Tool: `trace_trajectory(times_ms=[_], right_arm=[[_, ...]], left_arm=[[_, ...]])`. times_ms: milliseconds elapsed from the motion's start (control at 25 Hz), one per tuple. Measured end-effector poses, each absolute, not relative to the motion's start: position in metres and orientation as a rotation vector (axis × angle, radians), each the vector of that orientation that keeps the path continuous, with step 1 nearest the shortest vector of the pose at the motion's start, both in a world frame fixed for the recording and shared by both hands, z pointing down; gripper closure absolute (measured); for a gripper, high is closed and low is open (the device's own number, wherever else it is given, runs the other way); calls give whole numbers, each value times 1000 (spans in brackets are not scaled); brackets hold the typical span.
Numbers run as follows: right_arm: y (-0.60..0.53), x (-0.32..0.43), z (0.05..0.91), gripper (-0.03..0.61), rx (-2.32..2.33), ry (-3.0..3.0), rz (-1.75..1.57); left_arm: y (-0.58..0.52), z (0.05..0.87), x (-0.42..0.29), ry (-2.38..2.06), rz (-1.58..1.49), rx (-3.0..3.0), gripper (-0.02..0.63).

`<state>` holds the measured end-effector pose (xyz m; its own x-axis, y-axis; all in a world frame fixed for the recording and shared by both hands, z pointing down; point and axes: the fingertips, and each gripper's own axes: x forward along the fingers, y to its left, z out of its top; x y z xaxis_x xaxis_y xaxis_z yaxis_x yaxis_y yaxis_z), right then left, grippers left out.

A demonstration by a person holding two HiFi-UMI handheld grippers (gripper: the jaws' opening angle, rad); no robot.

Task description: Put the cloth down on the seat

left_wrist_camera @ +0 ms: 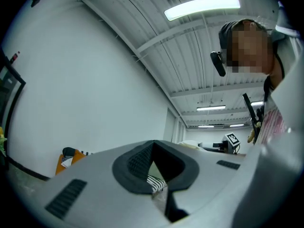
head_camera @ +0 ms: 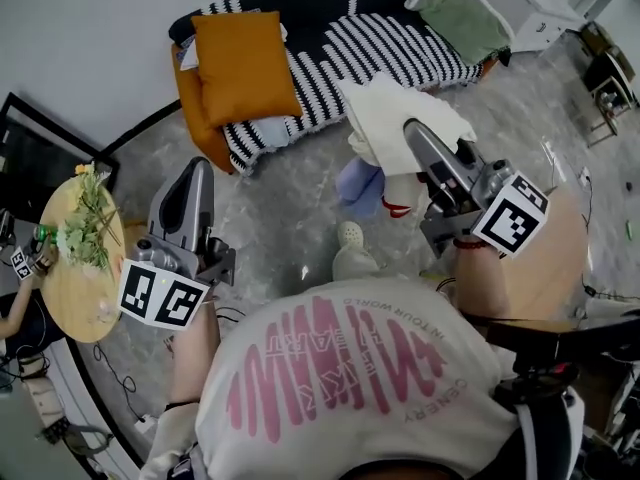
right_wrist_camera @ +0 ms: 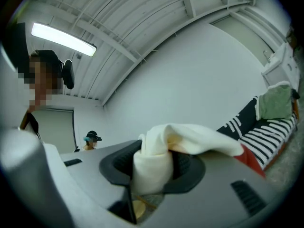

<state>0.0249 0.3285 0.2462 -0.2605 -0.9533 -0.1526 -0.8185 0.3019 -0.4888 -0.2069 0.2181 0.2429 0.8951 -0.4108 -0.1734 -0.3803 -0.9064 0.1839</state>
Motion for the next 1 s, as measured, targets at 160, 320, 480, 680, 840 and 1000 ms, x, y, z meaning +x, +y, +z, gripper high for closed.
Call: trace_trajectory(times_ms=[160,320,480,680,840,1000], right_arm=[[291,46,248,442,-1542,2182,-452],[240,60,242,442,-1480,2259,-462],[191,80,236,442,-1404,2335,-472],[143,107,223,442,-1319,2397,-446],[107,119,218,442,-1255,2448,-434],[77,129,215,442,-1216,2467,-429]], left_arm=[[191,250,-198,-692,-284,2907,604],[150,256,-194,-824,-282,2839,604],[120,253,-185,-955,-298,2814,604],[92,251,-171,-1080,-314,2776,604],[77,247,-160,-1164,-352,2760,604],[62,249,-148,-1202,-354,2746,604]])
